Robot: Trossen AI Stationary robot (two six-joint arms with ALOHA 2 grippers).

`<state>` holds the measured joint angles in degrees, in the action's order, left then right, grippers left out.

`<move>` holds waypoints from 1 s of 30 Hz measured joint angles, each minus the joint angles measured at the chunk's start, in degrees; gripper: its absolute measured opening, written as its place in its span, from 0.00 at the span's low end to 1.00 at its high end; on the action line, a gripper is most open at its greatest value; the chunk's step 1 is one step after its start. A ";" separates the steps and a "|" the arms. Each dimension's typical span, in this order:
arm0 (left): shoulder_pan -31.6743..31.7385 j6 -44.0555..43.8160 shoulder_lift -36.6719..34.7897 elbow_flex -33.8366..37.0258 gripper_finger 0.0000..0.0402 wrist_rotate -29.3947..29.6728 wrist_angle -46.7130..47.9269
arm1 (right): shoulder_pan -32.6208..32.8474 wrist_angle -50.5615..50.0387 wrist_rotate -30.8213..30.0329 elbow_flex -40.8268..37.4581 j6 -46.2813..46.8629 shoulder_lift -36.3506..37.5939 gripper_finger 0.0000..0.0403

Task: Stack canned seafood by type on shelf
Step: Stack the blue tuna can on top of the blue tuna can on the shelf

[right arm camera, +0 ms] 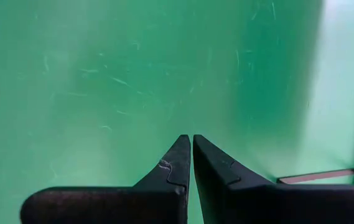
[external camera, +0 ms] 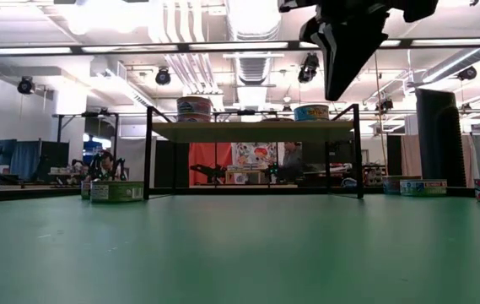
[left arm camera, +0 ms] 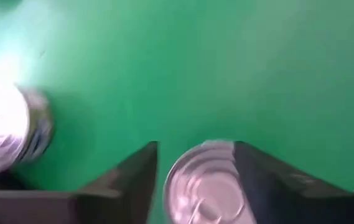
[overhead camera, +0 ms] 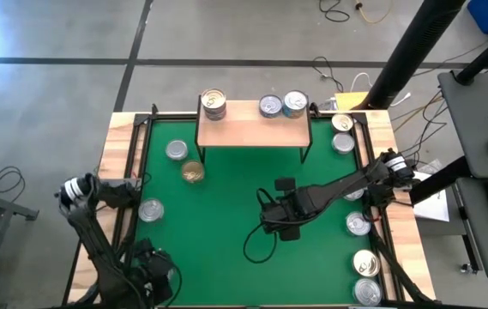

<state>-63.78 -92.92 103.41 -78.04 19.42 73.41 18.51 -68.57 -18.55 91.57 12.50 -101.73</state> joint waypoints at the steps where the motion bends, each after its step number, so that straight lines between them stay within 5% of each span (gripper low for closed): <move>1: -0.16 -1.46 0.57 -0.67 0.38 -1.13 1.16 | 0.13 0.00 0.00 -0.24 0.42 0.00 0.03; 6: -0.41 -4.69 1.30 -0.13 0.06 -8.63 -2.08 | 1.66 0.05 -0.05 -3.09 0.93 0.00 0.03; 10: 0.85 -4.56 1.23 2.36 0.04 -19.06 -4.98 | 2.73 0.57 0.04 -6.16 0.94 0.00 0.03; 14: 3.16 -1.82 1.19 4.76 0.02 -23.41 -9.40 | 2.83 3.64 -0.04 -9.65 0.94 0.00 0.03; 22: 14.11 13.47 1.15 8.37 0.00 -23.02 -12.49 | 2.99 6.75 0.15 -14.26 2.25 -0.04 0.03; 30: 25.61 39.88 1.45 7.52 0.00 -7.51 -25.93 | 5.82 5.48 0.98 -15.96 7.48 0.07 0.03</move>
<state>-38.17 -53.04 104.86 -70.52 11.91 47.48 24.32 -63.09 -17.56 75.61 19.98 -101.67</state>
